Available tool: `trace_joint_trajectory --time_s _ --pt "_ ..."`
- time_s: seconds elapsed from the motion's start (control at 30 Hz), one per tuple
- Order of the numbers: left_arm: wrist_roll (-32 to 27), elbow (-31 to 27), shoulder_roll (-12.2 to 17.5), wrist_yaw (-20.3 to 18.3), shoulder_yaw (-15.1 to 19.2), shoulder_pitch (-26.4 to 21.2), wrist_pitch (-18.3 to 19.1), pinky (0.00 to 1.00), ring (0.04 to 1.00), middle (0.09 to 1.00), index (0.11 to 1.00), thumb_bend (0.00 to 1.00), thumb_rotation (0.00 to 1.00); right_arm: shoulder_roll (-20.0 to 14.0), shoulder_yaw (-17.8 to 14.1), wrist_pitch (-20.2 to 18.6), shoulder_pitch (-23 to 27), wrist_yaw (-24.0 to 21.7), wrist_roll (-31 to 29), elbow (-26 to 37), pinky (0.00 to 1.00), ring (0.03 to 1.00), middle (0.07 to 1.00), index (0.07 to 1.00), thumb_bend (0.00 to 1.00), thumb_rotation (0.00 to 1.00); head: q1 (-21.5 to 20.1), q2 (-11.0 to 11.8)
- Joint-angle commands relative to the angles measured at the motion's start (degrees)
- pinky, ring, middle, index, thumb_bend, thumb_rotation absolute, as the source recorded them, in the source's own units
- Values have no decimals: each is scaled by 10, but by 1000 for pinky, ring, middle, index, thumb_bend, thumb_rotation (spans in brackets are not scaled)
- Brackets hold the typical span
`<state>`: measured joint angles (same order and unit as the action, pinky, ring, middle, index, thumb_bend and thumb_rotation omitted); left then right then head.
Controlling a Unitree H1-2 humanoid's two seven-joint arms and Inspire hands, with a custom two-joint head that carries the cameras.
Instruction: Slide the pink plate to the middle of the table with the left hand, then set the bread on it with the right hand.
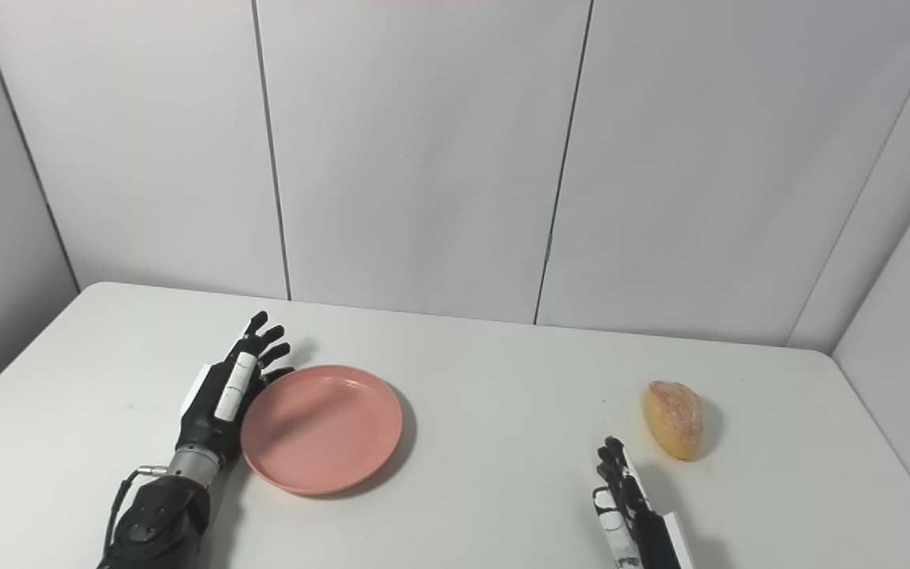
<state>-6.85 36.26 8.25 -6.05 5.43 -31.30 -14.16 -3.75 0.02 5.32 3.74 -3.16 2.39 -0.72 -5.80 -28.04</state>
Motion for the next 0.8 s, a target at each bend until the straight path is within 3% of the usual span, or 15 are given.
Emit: trace_joint_trajectory --time_s 0.0,0.2,0.47,0.6,0.77 --pt "5 -3 -21 4 -9 33 11 798 916 949 968 989 892 12 5 -10 -14 5 -4 1 1000 957 957 971 829 999 0 0" --pt "-26 -62 -43 -17 -11 51 78 853 950 980 996 1000 940 17 9 -17 -15 9 8 11 1000 956 954 968 821 1000 -17 -5" --pt "-20 -70 -49 -30 -27 59 95 870 976 996 1000 1000 923 27 17 -17 -14 18 18 11 998 952 951 961 819 1000 -41 -6" --pt "-38 -69 -60 -33 -20 59 115 956 999 1000 1000 992 917 32 20 -16 -11 21 24 7 1000 958 955 964 819 1000 -55 -4" --pt "-49 -71 -73 -30 -14 62 133 995 1000 1000 1000 960 939 39 25 -14 -11 27 34 9 1000 958 954 963 792 1000 -78 -5"
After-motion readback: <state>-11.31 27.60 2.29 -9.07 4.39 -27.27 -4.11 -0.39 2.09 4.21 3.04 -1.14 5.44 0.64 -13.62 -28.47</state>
